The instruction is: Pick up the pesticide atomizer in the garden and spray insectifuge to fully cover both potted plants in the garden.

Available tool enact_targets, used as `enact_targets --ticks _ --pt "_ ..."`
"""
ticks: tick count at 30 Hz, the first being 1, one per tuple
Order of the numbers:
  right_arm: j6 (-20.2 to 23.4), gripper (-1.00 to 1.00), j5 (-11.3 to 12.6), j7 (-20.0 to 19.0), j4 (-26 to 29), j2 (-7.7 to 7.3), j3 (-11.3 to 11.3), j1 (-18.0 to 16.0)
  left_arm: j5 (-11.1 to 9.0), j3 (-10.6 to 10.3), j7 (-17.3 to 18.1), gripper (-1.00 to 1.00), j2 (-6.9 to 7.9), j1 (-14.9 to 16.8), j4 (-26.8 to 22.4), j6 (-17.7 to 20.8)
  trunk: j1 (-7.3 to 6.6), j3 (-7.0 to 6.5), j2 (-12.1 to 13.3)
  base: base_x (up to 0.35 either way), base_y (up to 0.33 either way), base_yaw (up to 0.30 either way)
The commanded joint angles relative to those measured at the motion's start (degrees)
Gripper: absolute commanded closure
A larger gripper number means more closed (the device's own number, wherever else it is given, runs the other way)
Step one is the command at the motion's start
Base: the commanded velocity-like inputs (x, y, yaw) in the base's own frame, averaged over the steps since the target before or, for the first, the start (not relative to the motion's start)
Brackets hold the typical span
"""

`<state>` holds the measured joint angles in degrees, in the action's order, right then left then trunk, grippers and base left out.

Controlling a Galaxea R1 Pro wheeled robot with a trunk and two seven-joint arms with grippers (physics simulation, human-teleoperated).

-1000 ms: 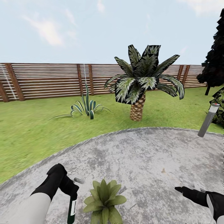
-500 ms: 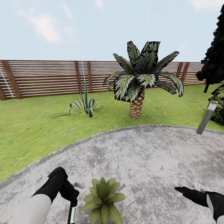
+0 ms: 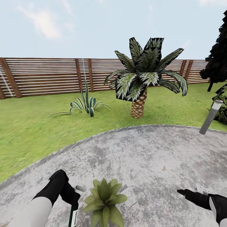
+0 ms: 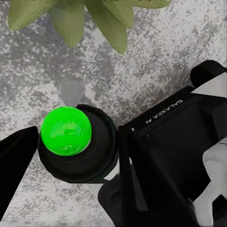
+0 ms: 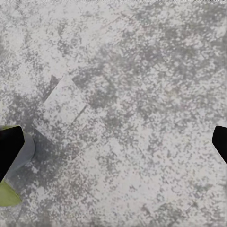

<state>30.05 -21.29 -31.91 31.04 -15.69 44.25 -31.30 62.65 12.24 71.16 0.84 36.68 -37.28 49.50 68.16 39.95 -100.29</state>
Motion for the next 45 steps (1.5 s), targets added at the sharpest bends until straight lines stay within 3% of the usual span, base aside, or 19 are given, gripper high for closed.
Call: enact_targets --ticks 1,14,21,31,45 --pt "0.2 -1.00 -0.6 -0.5 0.1 0.04 0.4 -0.1 0.5 0.2 0.6 1.00 -0.05 0.1 0.1 0.4 0.01 0.15 0.0 0.209 0.000 0.000" --pt "-0.3 -1.00 -0.8 -0.5 -0.1 0.13 0.3 -0.1 0.5 0.2 0.6 1.00 -0.05 0.1 0.3 0.4 0.01 1.01 0.0 0.070 0.000 0.000" --pt "-7.0 -1.00 -0.8 -0.5 -5.1 0.13 0.3 -0.1 0.5 0.2 0.6 1.00 -0.05 0.1 0.3 0.4 0.01 1.08 0.0 0.000 0.000 -0.027" --pt "-7.3 -1.00 -0.7 -0.9 -5.4 0.05 0.3 -0.1 0.5 0.2 0.6 1.00 -0.05 0.0 0.3 0.4 0.01 1.16 0.0 0.000 0.000 -0.014" --pt "-7.4 -1.00 -0.8 -0.6 -5.5 0.05 0.3 -0.1 0.5 0.2 0.6 1.00 -0.05 0.1 0.3 0.5 0.01 2.38 0.0 0.000 0.000 0.000"
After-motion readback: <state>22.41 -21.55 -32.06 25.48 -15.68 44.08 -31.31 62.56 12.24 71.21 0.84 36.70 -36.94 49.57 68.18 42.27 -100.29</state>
